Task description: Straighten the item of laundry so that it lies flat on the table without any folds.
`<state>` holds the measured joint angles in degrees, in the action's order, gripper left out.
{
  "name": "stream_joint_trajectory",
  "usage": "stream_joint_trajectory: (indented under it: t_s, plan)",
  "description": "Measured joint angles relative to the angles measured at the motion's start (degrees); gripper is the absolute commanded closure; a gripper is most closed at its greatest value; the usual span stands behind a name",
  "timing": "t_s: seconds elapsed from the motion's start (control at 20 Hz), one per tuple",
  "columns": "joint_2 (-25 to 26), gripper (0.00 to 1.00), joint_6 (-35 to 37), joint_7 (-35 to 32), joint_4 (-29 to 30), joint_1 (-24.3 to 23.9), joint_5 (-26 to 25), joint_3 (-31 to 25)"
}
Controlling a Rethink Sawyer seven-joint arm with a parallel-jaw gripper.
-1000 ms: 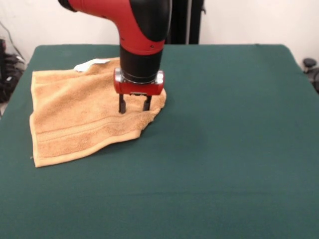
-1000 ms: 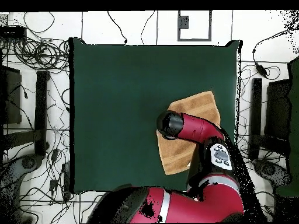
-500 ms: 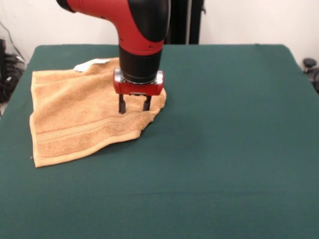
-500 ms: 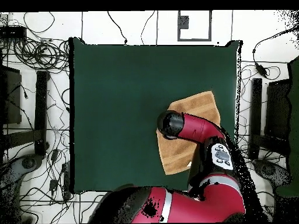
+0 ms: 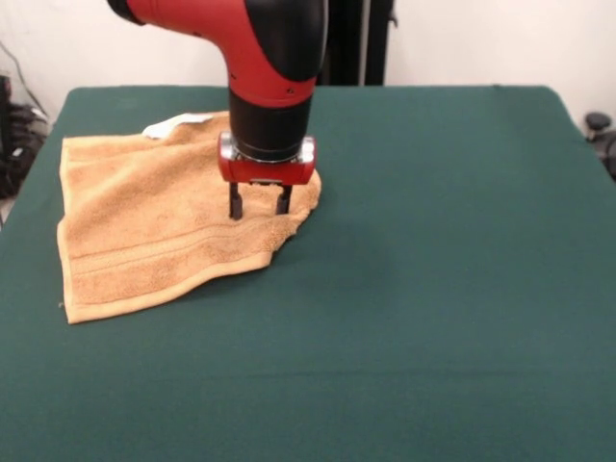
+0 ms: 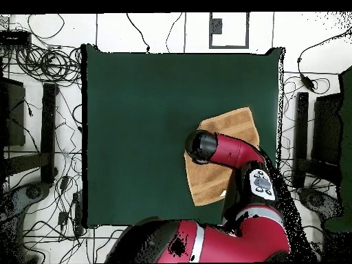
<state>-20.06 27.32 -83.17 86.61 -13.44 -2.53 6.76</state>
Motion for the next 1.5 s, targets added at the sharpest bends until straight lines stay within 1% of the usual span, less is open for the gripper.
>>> stream_joint_trajectory:
  t_s: [0.35,0.55,0.75,1.15,1.5]
  plan:
    - [0.31,0.00,1.88,0.00,-1.00,-0.02,-0.01,-0.03]
    - [1.19,0.00,6.07,0.00,-3.40,0.01,0.00,-0.02]
    - [1.61,0.00,7.92,0.00,-4.49,0.01,0.05,-0.01]
    - [1.78,0.00,8.46,0.00,-4.82,0.14,0.18,0.16]
    - [3.30,0.00,8.40,-0.02,-6.78,5.37,0.22,5.08]
